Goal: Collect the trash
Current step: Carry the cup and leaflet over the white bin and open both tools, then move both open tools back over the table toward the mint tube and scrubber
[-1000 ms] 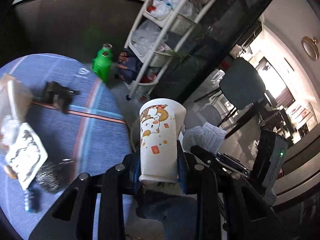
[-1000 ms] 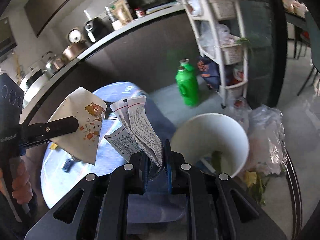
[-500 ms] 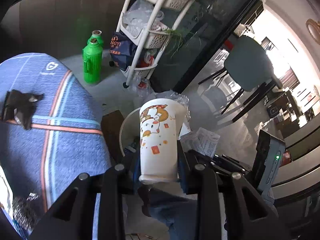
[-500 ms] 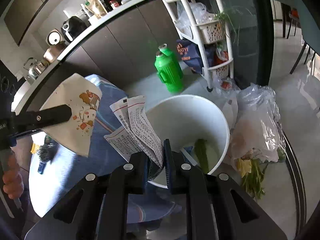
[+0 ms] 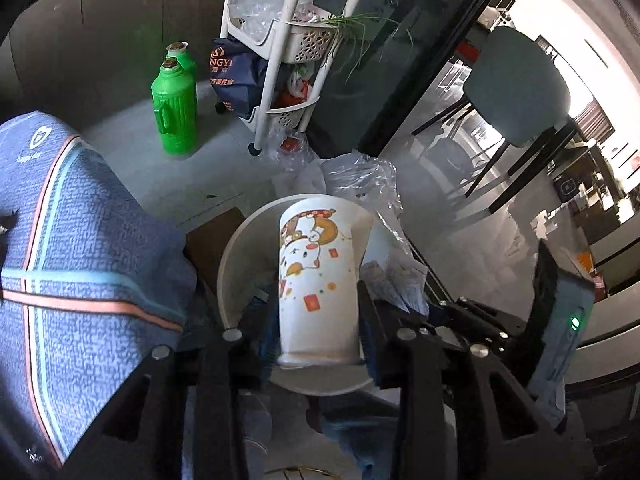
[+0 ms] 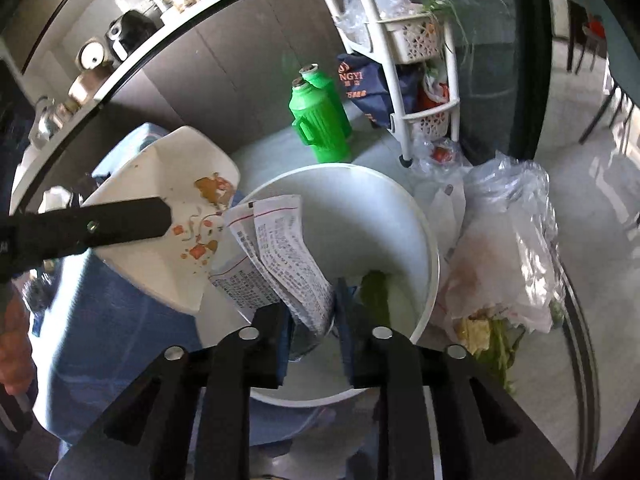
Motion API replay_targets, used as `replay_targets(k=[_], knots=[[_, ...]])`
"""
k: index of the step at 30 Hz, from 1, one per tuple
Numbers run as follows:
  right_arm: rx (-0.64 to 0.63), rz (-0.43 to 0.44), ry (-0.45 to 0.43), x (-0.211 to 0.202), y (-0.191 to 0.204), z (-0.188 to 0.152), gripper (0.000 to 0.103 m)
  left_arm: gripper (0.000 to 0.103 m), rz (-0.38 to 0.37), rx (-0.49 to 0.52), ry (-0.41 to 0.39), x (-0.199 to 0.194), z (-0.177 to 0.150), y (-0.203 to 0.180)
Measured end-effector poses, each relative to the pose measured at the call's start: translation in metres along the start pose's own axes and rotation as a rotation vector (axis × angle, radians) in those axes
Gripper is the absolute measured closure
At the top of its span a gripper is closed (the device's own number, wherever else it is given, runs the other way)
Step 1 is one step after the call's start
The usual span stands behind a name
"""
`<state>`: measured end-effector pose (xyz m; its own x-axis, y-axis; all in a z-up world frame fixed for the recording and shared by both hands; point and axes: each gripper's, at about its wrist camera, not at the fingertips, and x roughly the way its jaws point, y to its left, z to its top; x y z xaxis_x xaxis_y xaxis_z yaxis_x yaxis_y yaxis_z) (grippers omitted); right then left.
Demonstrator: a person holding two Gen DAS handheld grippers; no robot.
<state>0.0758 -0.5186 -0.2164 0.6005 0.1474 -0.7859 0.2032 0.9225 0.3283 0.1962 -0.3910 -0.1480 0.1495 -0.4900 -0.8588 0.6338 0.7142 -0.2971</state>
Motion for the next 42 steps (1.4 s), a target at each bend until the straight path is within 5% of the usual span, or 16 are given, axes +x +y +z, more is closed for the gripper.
replay_targets(k=[2, 3, 5, 11, 14, 29, 42], knots=[[-0.037, -0.004, -0.019, -0.002, 0.003, -0.002, 0.052, 0.058, 0.017, 0.005, -0.015, 0.0, 0.0, 0.0], [-0.05, -0.005, -0.029, -0.003, 0.004, -0.003, 0.045, 0.044, 0.022, 0.004, -0.023, -0.001, 0.001, 0.001], [-0.075, -0.009, -0.044, -0.006, 0.007, -0.005, 0.036, 0.029, 0.039, -0.008, -0.045, -0.002, 0.001, 0.002], [-0.111, -0.024, -0.068, -0.011, 0.013, -0.007, 0.015, 0.005, 0.07, -0.039, -0.102, -0.014, 0.001, 0.007], [-0.105, -0.022, -0.077, -0.016, 0.014, -0.006, 0.009, 0.004, 0.081, -0.047, -0.133, -0.022, 0.002, 0.009], [-0.091, 0.023, -0.088, -0.062, 0.05, 0.001, 0.008, 0.004, 0.139, -0.083, -0.215, -0.098, -0.017, 0.007], [-0.245, 0.145, -0.123, -0.11, 0.148, -0.01, 0.008, 0.004, 0.212, -0.207, -0.324, -0.222, -0.106, 0.057]])
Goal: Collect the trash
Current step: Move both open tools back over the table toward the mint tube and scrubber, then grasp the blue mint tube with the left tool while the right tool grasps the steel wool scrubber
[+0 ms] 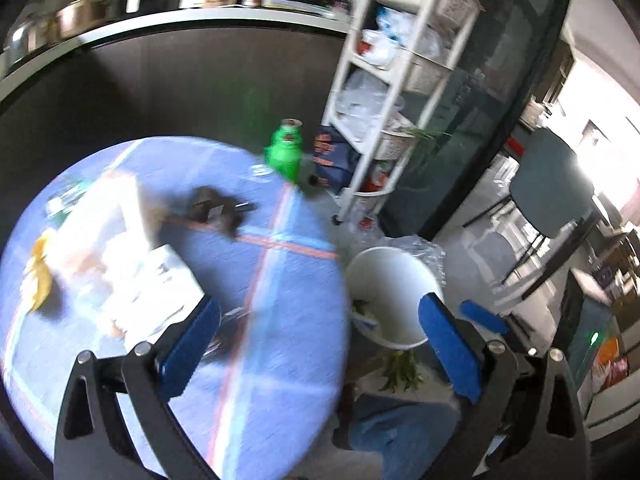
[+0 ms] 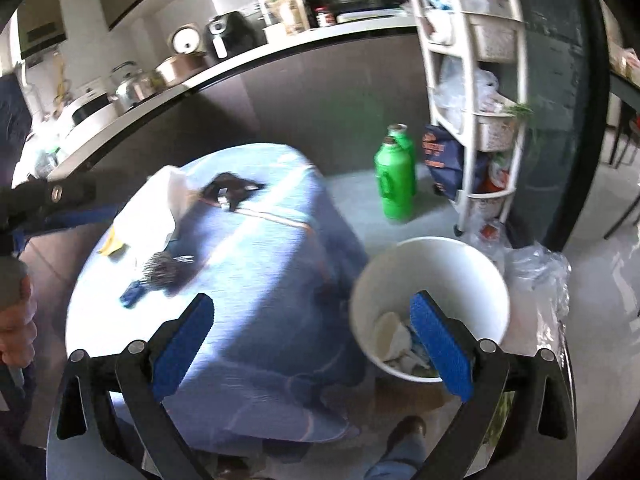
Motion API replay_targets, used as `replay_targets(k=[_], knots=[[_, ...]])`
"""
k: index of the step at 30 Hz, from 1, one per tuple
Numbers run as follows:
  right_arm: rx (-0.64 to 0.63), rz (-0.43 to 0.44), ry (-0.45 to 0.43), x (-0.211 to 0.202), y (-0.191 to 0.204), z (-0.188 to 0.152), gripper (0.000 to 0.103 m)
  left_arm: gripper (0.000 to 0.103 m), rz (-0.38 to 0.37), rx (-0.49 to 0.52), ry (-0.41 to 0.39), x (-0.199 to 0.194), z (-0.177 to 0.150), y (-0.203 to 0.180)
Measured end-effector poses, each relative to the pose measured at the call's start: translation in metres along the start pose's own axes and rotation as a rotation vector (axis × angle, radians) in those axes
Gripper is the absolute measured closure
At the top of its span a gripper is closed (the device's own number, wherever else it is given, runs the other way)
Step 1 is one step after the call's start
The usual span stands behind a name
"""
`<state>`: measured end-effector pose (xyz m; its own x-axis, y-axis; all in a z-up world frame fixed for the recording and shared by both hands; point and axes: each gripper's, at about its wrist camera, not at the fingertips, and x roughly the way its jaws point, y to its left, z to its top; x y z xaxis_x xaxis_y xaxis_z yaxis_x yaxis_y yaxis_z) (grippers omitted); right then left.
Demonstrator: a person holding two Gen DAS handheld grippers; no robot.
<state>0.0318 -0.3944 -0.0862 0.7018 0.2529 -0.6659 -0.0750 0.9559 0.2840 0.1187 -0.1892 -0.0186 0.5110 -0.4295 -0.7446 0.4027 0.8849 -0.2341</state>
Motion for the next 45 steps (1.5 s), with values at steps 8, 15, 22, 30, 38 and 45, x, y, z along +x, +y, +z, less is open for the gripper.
replay_targets(k=[8, 15, 22, 30, 38, 45], knots=[[-0.072, 0.146, -0.12, -0.014, 0.061, 0.003, 0.008, 0.004, 0.119, -0.133, -0.014, -0.049, -0.044, 0.09], [-0.177, 0.144, -0.007, 0.006, 0.111, 0.014, 0.008, 0.004, 0.138, -0.204, -0.034, -0.063, -0.066, 0.14], [-0.2, 0.139, 0.117, 0.047, 0.142, 0.016, 0.009, 0.006, 0.136, -0.21, -0.03, -0.067, -0.079, 0.165], [-0.245, 0.12, 0.192, 0.091, 0.164, 0.019, 0.037, 0.025, 0.064, -0.221, -0.001, -0.065, -0.09, 0.184], [-0.239, 0.09, 0.224, 0.125, 0.165, 0.017, 0.051, 0.041, -0.012, -0.185, 0.044, -0.047, -0.09, 0.178], [-0.23, 0.106, 0.215, 0.125, 0.154, 0.012, 0.076, 0.056, -0.069, -0.158, 0.086, -0.012, -0.082, 0.168]])
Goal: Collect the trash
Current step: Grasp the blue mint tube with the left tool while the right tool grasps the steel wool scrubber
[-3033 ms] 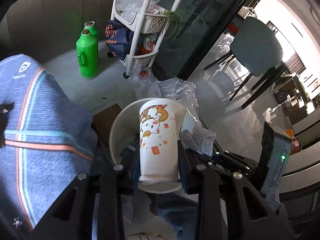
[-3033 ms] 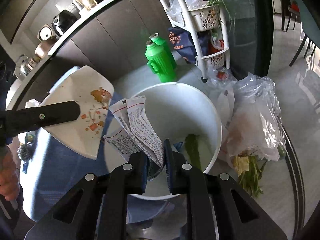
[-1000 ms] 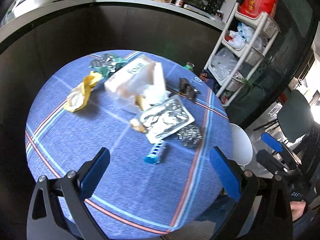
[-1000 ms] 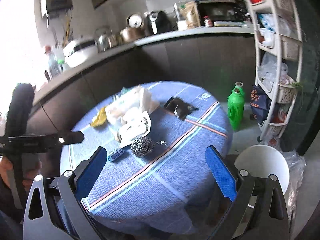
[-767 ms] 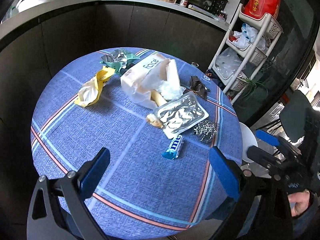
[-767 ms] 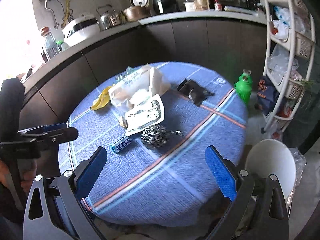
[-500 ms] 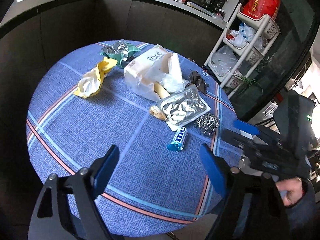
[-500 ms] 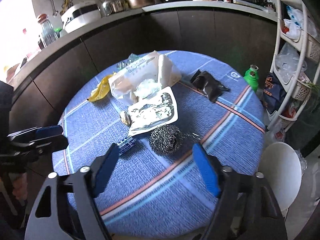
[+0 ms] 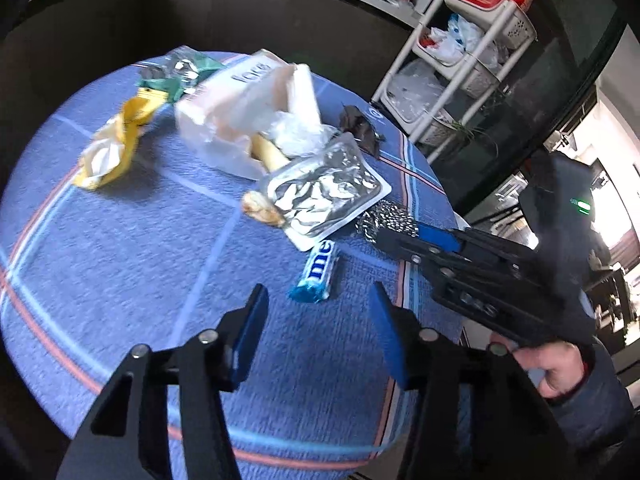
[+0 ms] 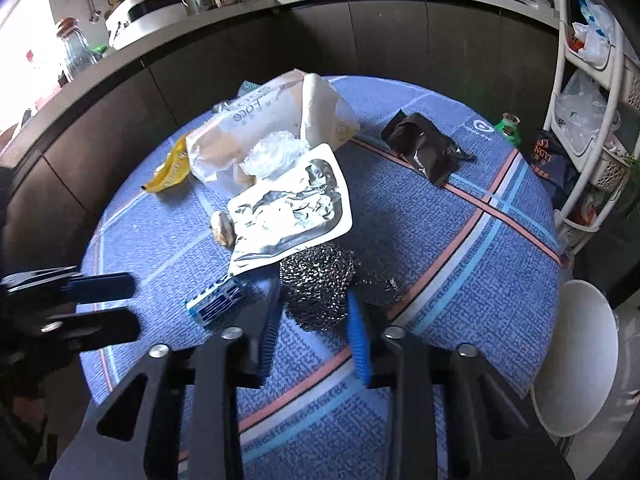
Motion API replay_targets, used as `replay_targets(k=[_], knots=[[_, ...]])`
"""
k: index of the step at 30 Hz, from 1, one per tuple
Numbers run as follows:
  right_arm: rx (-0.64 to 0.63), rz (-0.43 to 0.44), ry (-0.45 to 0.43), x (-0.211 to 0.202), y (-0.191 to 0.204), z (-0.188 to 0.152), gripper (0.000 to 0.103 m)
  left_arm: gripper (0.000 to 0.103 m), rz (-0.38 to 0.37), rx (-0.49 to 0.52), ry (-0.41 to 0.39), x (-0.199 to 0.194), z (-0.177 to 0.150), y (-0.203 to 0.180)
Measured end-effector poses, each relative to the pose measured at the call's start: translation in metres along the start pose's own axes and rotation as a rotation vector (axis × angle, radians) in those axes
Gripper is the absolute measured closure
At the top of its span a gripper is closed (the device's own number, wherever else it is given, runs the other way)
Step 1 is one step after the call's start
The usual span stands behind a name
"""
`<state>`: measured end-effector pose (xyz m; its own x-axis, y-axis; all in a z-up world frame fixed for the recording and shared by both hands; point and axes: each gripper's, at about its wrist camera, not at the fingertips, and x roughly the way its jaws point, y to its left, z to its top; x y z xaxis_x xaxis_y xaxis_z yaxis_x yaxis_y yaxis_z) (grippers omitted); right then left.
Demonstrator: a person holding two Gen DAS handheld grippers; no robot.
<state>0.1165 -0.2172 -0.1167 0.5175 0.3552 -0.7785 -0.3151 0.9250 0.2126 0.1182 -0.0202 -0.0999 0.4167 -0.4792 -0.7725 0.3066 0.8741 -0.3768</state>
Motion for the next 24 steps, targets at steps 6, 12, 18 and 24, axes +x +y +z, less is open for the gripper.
replay_targets(k=[6, 12, 18, 24], knots=[[0.026, 0.027, -0.015, -0.02, -0.008, -0.011, 0.076, 0.07, 0.026, 0.021, 0.053, 0.035, 0.006, -0.004], [0.068, 0.042, -0.019, -0.025, -0.016, -0.017, 0.076, 0.076, 0.039, 0.017, 0.053, 0.041, 0.007, -0.004], [0.085, 0.049, -0.021, -0.024, -0.017, -0.021, 0.075, 0.074, 0.069, 0.039, 0.049, 0.049, 0.015, -0.011], [0.095, 0.053, -0.021, -0.025, -0.021, -0.022, 0.075, 0.074, 0.07, 0.037, 0.048, 0.058, 0.021, -0.015]])
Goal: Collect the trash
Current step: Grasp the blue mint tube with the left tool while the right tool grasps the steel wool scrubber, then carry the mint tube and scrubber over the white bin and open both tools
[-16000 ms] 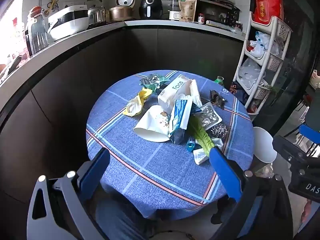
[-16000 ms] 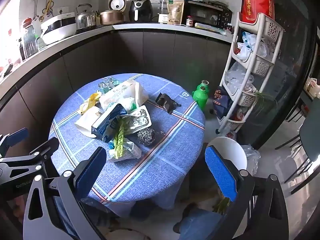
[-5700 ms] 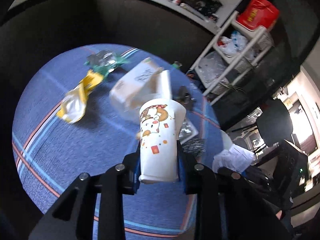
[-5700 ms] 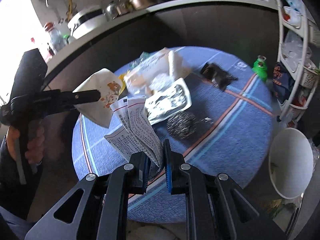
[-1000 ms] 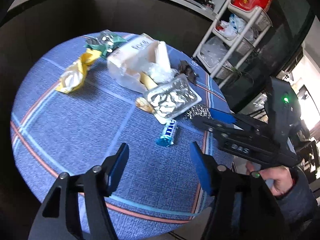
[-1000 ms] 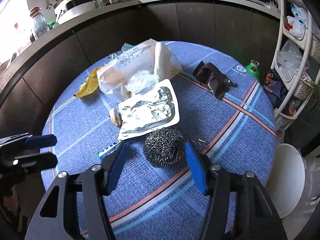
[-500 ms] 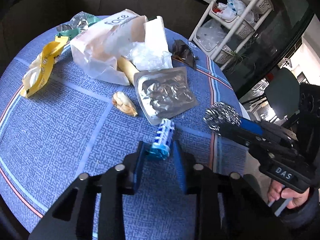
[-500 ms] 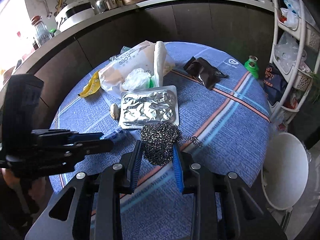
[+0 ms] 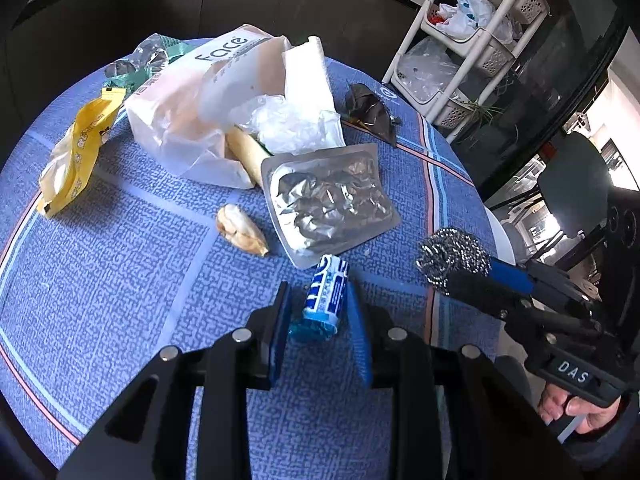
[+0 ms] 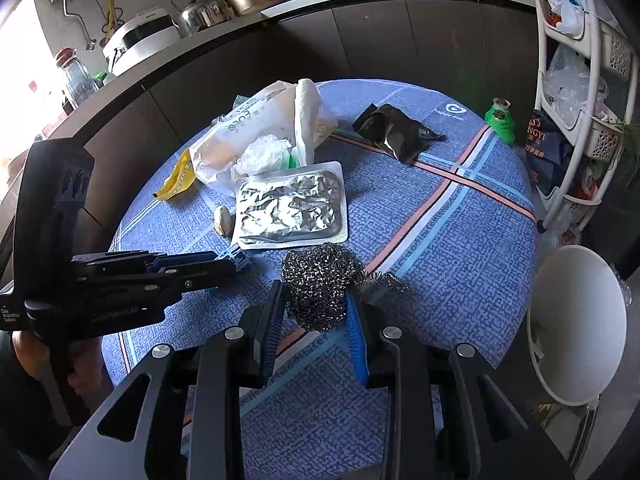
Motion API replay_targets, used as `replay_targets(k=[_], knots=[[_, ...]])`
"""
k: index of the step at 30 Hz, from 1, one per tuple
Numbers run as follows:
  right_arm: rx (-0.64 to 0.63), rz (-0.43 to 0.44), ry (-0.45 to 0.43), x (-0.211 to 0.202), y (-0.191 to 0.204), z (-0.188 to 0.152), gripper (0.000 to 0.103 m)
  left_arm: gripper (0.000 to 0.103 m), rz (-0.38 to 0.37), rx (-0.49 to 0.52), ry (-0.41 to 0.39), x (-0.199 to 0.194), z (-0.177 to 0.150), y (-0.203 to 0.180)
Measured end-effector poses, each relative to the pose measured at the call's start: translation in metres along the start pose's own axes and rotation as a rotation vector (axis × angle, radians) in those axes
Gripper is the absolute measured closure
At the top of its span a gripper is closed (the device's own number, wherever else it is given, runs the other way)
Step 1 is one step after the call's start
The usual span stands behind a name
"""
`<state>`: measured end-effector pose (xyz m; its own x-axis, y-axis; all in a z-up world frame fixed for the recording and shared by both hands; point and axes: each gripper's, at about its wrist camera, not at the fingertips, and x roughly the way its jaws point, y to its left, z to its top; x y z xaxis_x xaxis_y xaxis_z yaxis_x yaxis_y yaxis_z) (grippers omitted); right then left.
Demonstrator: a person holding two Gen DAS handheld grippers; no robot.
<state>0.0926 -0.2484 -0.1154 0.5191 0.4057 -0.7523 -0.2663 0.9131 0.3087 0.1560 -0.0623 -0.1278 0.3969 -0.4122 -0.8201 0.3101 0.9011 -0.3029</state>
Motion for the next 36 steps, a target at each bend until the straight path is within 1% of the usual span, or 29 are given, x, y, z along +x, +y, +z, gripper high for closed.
replay_targets(k=[2, 3, 5, 9, 14, 18, 21, 28, 36], knots=[[0.0, -0.002, -0.001, 0.0, 0.0, -0.001, 0.076, 0.074, 0.005, 0.009, 0.0, 0.002, 0.002, -0.003], [0.0, -0.002, -0.002, -0.001, 0.0, -0.001, 0.076, 0.077, 0.007, 0.013, 0.002, 0.002, 0.002, -0.004], [0.0, 0.003, -0.003, -0.002, 0.0, -0.001, 0.076, 0.087, -0.019, 0.01, 0.019, 0.005, 0.003, -0.005], [-0.005, 0.012, -0.029, -0.013, 0.003, 0.0, 0.076, 0.09, -0.022, 0.005, 0.005, 0.003, 0.005, -0.01], [0.0, 0.009, -0.076, -0.031, 0.001, 0.004, 0.076, 0.091, -0.028, 0.008, -0.054, -0.019, 0.008, -0.016], [0.018, -0.001, -0.116, -0.048, -0.006, 0.007, 0.076, 0.091, -0.038, 0.03, -0.093, -0.035, 0.015, -0.028], [0.034, -0.015, -0.141, -0.059, -0.015, 0.007, 0.076, 0.091, -0.047, 0.064, -0.113, -0.044, 0.023, -0.045], [0.093, -0.061, -0.192, -0.083, -0.044, 0.003, 0.076, 0.093, -0.069, 0.138, -0.128, -0.048, 0.031, -0.082], [0.169, -0.124, -0.231, -0.106, -0.086, -0.009, 0.076, 0.094, -0.114, 0.205, -0.104, -0.032, 0.043, -0.127]])
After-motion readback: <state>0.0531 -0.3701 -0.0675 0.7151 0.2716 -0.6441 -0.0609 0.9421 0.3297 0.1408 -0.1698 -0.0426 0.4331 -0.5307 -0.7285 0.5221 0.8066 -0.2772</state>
